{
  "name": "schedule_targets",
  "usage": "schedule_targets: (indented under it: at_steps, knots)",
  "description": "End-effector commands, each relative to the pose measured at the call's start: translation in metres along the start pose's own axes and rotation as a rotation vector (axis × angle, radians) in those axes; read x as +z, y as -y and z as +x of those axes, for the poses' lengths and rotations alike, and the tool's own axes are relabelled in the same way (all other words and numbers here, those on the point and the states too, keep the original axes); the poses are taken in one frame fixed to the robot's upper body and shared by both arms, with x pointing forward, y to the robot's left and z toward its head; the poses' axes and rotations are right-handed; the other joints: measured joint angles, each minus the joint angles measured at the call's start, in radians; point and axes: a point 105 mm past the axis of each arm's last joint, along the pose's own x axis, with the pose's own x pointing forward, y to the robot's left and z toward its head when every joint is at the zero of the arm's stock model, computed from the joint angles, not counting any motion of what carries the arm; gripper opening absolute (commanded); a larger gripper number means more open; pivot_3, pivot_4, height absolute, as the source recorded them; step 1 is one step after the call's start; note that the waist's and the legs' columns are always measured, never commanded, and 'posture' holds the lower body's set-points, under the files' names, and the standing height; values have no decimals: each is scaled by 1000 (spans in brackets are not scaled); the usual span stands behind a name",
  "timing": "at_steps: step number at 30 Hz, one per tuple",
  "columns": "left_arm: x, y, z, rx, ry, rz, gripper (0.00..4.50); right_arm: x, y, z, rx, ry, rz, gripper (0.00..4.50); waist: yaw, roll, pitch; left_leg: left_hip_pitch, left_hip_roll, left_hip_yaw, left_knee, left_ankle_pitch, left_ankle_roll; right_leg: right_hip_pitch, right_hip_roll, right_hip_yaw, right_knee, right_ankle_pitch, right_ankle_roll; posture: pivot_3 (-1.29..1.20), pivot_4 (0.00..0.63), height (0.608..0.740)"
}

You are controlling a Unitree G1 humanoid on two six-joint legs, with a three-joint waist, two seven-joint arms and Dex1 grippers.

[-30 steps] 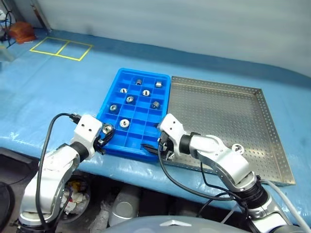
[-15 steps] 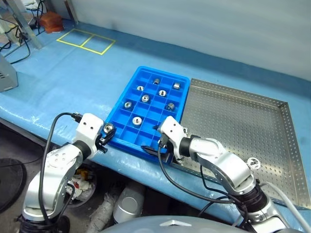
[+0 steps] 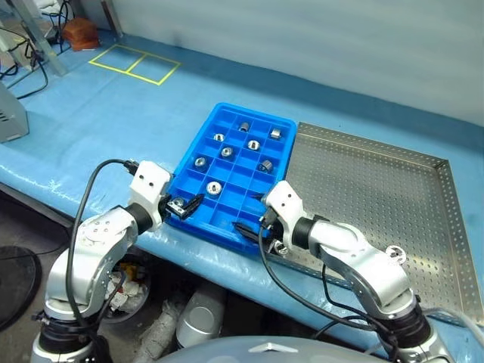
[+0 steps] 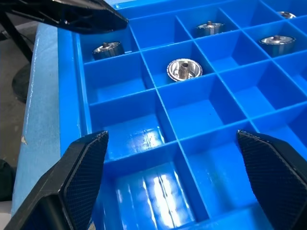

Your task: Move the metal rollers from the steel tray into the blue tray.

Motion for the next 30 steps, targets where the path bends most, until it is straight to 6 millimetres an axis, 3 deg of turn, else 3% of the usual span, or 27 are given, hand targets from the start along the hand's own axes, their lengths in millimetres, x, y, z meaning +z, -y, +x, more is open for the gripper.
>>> schedule_targets:
  at_steps: [1,8,12,21,30]
  knots:
    - [26,10,3,-69,134,3,4480,14,17,-23,-104,62,-17,4500,-1,0,0,-1,0,0,1,0,0,0,0,0,0,0,0,332,150,740]
    - [29,39,19,-211,185,14,4480,3,41,-48,-229,12,-14,4500,-52,0,-1,0,-2,-1,2,0,1,3,-1,0,0,1,1,270,150,740]
    - [25,55,27,-267,211,23,4480,-5,50,-51,-252,-35,-17,4500,-94,1,-1,0,-2,-2,2,1,1,4,-1,0,0,1,1,252,150,740]
    - [12,80,31,-322,271,59,4480,-25,49,-13,-238,-104,49,4500,-212,1,0,12,-2,-4,1,1,2,15,-1,1,-1,0,-1,264,150,740]
    - [-5,86,27,-296,269,-11,4480,-35,48,17,-221,-138,58,4500,-257,1,0,12,-2,-7,1,1,2,15,-1,1,-1,0,-1,309,150,740]
